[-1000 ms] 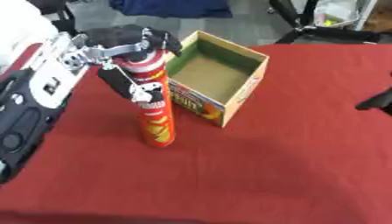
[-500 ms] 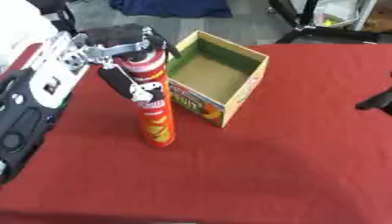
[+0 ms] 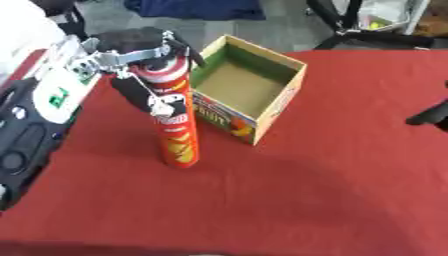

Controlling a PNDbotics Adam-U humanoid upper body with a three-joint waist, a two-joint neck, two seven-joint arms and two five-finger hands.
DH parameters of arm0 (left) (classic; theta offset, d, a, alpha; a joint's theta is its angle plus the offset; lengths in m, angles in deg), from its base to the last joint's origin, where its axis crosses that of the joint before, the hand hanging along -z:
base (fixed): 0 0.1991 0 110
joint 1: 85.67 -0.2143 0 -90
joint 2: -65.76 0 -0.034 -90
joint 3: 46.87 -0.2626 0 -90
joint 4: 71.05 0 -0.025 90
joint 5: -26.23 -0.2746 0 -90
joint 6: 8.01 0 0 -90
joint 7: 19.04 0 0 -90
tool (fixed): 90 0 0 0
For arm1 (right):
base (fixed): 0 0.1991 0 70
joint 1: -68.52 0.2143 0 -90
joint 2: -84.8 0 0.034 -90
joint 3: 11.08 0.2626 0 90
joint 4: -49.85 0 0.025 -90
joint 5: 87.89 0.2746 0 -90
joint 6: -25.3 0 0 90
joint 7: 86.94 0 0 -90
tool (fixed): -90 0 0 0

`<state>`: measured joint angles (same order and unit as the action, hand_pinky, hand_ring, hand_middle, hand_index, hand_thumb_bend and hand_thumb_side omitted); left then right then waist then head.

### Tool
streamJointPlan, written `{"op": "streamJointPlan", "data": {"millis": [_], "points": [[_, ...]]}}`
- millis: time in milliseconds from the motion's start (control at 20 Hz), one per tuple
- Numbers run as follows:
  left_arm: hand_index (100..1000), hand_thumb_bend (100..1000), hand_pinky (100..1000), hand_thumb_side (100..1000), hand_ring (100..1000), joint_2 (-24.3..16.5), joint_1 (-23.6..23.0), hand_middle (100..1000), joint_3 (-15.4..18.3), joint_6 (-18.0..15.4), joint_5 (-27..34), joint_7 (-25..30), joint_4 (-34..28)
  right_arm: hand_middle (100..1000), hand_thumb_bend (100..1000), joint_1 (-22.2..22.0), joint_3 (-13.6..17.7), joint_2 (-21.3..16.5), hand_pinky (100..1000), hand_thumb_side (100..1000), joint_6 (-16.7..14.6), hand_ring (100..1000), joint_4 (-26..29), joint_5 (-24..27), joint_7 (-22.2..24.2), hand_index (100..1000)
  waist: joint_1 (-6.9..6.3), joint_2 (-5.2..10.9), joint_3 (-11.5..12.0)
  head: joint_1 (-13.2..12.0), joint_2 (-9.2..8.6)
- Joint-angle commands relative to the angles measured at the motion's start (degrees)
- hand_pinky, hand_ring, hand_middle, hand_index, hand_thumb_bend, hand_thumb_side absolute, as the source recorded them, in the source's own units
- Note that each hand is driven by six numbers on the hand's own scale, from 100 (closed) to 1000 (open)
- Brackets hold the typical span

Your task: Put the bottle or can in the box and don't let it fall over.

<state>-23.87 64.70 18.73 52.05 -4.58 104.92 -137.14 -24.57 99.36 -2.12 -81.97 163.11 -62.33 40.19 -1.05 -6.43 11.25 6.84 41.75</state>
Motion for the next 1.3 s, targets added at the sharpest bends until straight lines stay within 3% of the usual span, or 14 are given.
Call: {"op": "streamJointPlan", "data": {"millis": [50, 300, 750, 1300], "points": [[228, 319, 288, 241, 490, -0.9, -0.3, 471, -0.2, -17.0, -0.6, 18.0, -0.1, 550, 100, 0.3, 0.5, -1.5, 689, 523, 0.1, 631, 1.3, 0.6, -0.1, 884, 0.18, 0.19, 0.0, 0.1, 0.11], [219, 387, 236, 246, 471, -1.1, -0.2, 449, 0.1, -16.6, -0.1, 17.2, -1.1, 548, 100, 0.4, 0.5, -1.5, 688, 523, 0.2, 630, 1.3, 0.6, -0.3, 883, 0.15, 0.22, -0.1, 0.1, 0.11], [207, 420, 144, 219, 437, -1.6, 0.3, 420, 1.3, -14.1, 3.8, 15.0, -4.8, 548, 100, 0.4, 0.5, -1.6, 689, 523, 0.4, 630, 1.3, 0.8, -0.6, 883, 0.03, 0.33, -0.1, 0.0, 0.08], [206, 349, 101, 184, 423, -2.4, 0.7, 412, 2.9, -10.2, 9.5, 16.3, -8.4, 548, 100, 0.4, 0.6, -1.6, 690, 523, 0.5, 630, 1.3, 0.8, -0.8, 882, 0.0, 0.36, -0.1, 0.1, 0.17]]}}
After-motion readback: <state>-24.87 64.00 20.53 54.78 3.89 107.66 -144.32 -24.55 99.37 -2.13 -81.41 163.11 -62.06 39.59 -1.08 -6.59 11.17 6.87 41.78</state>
